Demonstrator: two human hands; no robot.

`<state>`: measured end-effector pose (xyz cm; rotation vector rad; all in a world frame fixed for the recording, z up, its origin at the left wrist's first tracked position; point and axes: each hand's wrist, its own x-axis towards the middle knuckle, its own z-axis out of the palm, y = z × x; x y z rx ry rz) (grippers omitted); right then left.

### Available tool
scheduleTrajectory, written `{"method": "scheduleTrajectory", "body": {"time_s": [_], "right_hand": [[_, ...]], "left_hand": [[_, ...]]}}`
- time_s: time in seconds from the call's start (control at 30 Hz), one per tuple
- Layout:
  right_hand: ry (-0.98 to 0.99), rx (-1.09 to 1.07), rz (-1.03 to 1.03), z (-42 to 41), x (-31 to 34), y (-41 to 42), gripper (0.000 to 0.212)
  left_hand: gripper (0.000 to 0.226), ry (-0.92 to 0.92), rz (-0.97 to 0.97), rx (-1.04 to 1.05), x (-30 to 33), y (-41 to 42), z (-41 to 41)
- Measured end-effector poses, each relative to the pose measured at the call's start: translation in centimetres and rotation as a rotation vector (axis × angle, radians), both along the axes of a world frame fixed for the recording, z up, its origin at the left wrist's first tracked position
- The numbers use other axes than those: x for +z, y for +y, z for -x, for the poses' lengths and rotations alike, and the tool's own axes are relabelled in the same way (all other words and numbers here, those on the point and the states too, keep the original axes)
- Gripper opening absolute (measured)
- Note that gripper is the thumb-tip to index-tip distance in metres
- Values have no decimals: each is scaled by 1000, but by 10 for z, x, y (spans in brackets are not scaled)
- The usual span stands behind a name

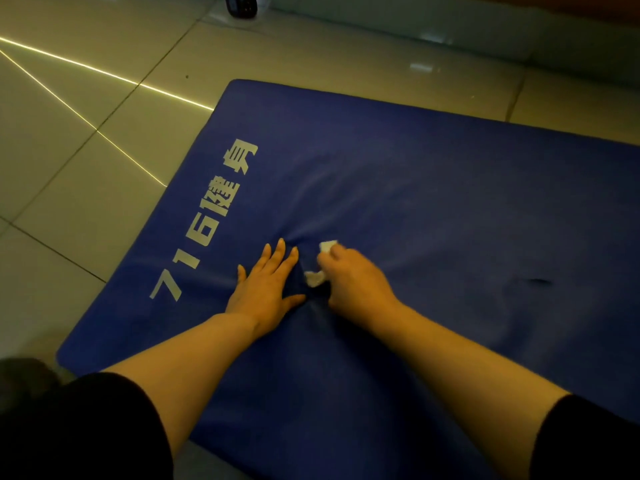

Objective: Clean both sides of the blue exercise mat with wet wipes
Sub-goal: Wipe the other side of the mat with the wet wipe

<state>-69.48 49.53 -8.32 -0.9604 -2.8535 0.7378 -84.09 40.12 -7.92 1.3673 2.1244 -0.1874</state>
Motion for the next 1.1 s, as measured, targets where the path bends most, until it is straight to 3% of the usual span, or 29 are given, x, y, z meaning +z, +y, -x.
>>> {"method": "scheduleTrajectory", "body": {"time_s": [0.1, 0.17, 0.27, 0.4, 0.47, 0.6, 0.67, 0.8, 0.87, 1.03, 1.1], "right_hand": [[2, -323, -36, -18, 1, 34, 14], [-60, -424, -65, -21, 3, 44, 12], [-19, -284, -50, -1, 11, 12, 9], [-96, 138, 33, 13, 12, -43, 19], [-135, 98, 2, 3, 13, -26, 23], [-185, -238, -95, -15, 11, 26, 17], [-173, -201, -109, -7, 12, 20, 15], [-94, 148, -9, 12, 15, -41, 15], [-103, 222, -12, 5, 16, -48, 17], [-218, -151, -101, -12, 15, 5, 19], [-255, -79, -97, -2, 15, 1, 17]], "left_hand": [[83, 1, -33, -8, -4, -4, 0], [82, 5, -47, -14, -6, -5, 0], [82, 5, -72, -19, -6, -6, 0], [78, -49, -87, -25, -4, -10, 2], [76, -80, -108, -53, -2, -14, 6], [70, -61, -104, -113, 0, -37, 14], [68, -17, -93, -129, -1, -45, 11], [70, -13, -73, -151, 0, -51, 12], [72, -16, -43, -180, 3, -53, 17], [72, -23, -17, -186, 6, -56, 19], [73, -28, -26, -176, 3, -55, 17]]}}
